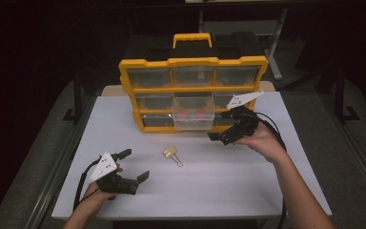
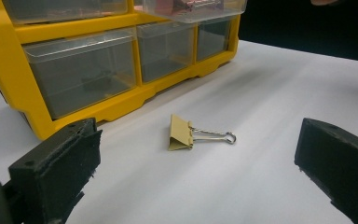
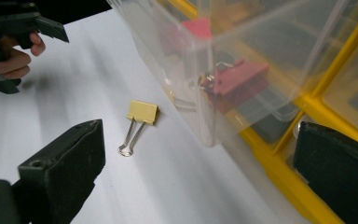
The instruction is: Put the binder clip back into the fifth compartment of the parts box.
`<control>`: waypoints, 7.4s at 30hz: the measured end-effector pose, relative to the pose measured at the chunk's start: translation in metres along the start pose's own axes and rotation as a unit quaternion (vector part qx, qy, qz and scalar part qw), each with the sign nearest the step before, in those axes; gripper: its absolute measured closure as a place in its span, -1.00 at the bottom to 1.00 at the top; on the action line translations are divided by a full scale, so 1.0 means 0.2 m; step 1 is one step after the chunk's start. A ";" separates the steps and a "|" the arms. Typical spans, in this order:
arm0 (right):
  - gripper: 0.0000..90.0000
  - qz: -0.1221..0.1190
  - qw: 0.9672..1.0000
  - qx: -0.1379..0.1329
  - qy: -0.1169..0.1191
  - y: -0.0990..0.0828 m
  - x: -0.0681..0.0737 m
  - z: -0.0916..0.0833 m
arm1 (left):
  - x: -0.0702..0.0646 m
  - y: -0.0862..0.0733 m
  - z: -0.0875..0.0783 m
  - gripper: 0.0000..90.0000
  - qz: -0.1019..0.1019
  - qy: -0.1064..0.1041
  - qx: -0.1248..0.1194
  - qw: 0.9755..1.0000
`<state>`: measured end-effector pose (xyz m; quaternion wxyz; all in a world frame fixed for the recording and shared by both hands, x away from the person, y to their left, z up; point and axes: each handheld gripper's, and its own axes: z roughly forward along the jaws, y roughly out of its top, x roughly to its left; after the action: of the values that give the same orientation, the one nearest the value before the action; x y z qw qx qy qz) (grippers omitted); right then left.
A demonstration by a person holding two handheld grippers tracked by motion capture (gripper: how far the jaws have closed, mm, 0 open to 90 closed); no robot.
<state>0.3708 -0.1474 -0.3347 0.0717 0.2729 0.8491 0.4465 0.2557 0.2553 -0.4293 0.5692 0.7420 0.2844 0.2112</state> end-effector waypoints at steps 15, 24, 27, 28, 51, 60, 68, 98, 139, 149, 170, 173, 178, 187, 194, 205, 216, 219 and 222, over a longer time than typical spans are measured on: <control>-0.96 0.012 1.000 0.011 -0.023 -0.15 0.07 0.09 | 0.00 0.00 0.00 -1.00 -0.003 0.002 -0.002 1.000; -0.86 0.012 0.999 0.030 -0.013 -0.22 0.11 0.15 | 0.00 0.00 0.00 -1.00 0.001 0.001 0.001 1.000; -0.68 0.009 0.999 0.029 -0.010 -0.23 0.13 0.18 | 0.00 0.00 0.00 -1.00 -0.002 0.000 -0.001 1.000; -0.68 0.009 1.000 0.028 -0.010 -0.23 0.14 0.18 | 0.00 0.00 0.00 -1.00 0.001 0.001 0.001 1.000; 0.25 -0.009 0.998 0.045 0.037 -0.18 0.26 0.37 | 0.00 0.00 0.00 -1.00 -0.001 0.000 -0.002 1.000; 0.40 -0.026 0.996 0.066 0.047 -0.16 0.31 0.49 | 0.00 0.00 0.00 -1.00 -0.002 0.000 -0.002 1.000; 0.54 -0.035 0.995 0.074 0.052 -0.13 0.33 0.58 | 0.01 0.00 -0.01 -1.00 0.000 0.001 -0.002 1.000; 0.85 -0.065 0.992 0.101 0.041 -0.15 0.34 0.79 | 0.00 0.00 0.00 -1.00 0.001 -0.002 -0.002 1.000; -0.16 -0.057 0.991 0.105 0.067 -0.10 0.39 0.76 | 0.01 0.00 -0.01 -1.00 0.004 0.000 -0.003 1.000; -0.16 -0.070 0.989 0.118 0.060 -0.09 0.42 0.85 | 0.01 0.00 -0.01 -1.00 0.002 0.000 -0.002 1.000; 0.08 -0.115 0.986 0.115 0.042 -0.11 0.45 0.88 | 0.01 0.00 -0.01 -1.00 0.004 -0.002 0.002 1.000; 0.08 -0.102 0.986 0.123 0.041 -0.11 0.46 0.86 | 0.01 0.00 -0.01 -1.00 0.004 -0.001 0.002 1.000; 0.08 -0.100 0.987 0.120 0.041 -0.10 0.45 0.82 | 0.01 0.00 -0.01 -1.00 0.001 -0.001 -0.002 1.000; 0.08 -0.079 0.990 0.109 0.035 -0.11 0.40 0.72 | 0.01 0.00 -0.01 -1.00 -0.001 -0.001 0.000 1.000; 0.08 -0.060 0.992 0.106 0.029 -0.13 0.37 0.64 | 0.01 0.00 -0.02 -1.00 0.000 -0.001 -0.001 1.000; 0.08 -0.041 0.994 0.100 0.021 -0.16 0.33 0.53 | 0.01 0.01 -0.02 -1.00 0.002 -0.001 -0.002 1.000; 0.09 -0.028 0.995 0.096 0.009 -0.20 0.27 0.42 | 0.01 0.01 -0.02 -1.00 0.002 -0.001 -0.001 1.000; 0.08 -0.013 0.996 0.091 0.011 -0.21 0.26 0.38 | 0.01 0.01 -0.02 -1.00 0.004 0.000 0.002 1.000; 0.08 -0.010 0.996 0.091 0.006 -0.23 0.25 0.35 | 0.01 0.01 -0.02 -1.00 0.005 -0.001 0.002 1.000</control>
<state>0.3371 -0.0907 -0.4066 0.0455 0.2674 0.8894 0.3680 0.2554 0.2594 -0.4270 0.5667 0.7449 0.2803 0.2131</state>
